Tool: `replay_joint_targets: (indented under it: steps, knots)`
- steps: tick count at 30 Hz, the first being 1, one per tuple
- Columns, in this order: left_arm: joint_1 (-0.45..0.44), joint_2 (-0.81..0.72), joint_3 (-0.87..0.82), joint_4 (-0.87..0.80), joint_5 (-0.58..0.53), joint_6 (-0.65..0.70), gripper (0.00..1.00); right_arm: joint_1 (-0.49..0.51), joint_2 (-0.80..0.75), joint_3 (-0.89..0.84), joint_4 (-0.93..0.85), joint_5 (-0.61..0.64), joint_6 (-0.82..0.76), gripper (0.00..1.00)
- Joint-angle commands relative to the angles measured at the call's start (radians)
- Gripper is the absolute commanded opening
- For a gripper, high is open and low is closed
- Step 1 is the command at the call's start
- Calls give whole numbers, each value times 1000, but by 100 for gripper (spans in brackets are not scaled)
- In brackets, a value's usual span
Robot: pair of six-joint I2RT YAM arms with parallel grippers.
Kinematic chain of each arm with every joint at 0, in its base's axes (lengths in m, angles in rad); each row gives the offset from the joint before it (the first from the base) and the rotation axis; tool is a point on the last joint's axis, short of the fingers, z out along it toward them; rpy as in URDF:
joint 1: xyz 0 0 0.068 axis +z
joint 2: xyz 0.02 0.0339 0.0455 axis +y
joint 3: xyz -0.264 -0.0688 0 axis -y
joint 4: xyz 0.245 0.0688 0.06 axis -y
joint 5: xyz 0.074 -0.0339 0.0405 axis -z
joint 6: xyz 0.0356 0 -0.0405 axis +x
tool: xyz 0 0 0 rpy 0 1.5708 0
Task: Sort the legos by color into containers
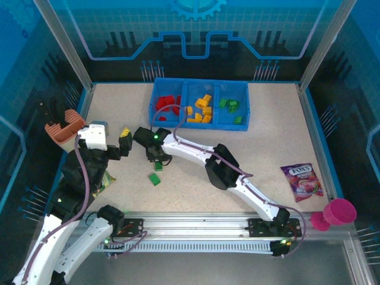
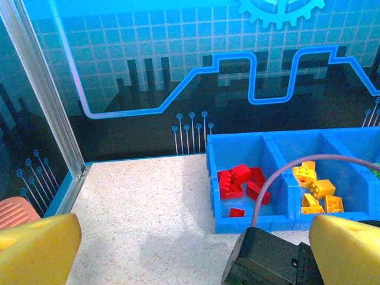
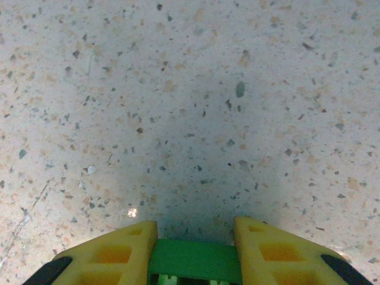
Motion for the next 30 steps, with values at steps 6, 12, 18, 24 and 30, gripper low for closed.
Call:
replay_joint_targets:
  steps: [6, 12, 18, 24, 30]
  knots:
    - [0, 44, 24, 14, -2, 0, 99, -8, -90, -184, -24, -6, -224, 22]
    - [1, 84, 40, 22, -14, 7, 99, -71, -304, -313, -19, 68, -387, 22]
    - [1, 137, 47, 39, -8, 6, 99, -234, -559, -515, 47, 217, -591, 23]
    - [4, 198, 76, 52, -15, 21, 99, -463, -673, -639, 288, 210, -713, 24]
    - [5, 255, 106, 68, -16, 35, 99, -584, -551, -549, 418, 202, -796, 24]
